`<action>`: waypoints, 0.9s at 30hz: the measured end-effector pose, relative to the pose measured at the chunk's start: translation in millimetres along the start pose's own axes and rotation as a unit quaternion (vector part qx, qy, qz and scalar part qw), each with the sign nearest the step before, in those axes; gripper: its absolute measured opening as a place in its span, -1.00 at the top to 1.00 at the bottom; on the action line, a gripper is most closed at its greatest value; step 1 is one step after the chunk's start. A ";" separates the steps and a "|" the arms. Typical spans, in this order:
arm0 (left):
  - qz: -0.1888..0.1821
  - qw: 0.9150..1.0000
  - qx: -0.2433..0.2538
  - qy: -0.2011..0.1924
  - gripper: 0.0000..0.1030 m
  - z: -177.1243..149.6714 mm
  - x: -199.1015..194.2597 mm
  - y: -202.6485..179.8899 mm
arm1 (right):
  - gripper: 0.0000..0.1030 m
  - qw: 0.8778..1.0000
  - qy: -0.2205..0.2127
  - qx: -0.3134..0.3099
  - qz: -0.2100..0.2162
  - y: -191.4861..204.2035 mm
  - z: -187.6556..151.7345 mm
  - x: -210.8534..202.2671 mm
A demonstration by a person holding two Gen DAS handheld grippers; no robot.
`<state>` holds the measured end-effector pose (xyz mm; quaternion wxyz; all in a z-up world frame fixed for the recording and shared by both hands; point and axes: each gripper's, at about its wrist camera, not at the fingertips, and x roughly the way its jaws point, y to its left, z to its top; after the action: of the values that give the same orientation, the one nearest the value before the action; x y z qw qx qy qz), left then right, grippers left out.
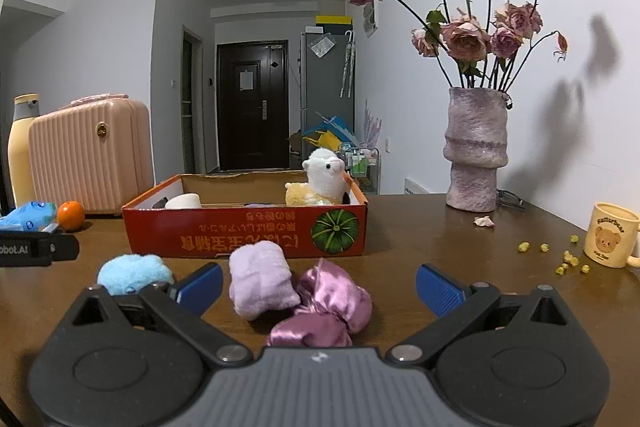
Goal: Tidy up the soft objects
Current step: 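Withdraw both tools from the box toward the remaining soft items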
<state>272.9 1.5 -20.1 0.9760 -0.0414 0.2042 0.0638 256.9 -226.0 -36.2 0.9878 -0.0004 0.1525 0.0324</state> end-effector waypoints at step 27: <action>-0.047 0.998 0.009 0.039 -1.00 -12.5 -7.1 -12.5 | -1.00 0.997 0.033 0.011 -0.074 -65.6 -12.4 -4.4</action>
<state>263.3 -13.0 -27.9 0.9696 -0.0451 0.2401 0.0140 253.1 -291.8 -47.3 0.9818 -0.0021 0.1854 -0.0422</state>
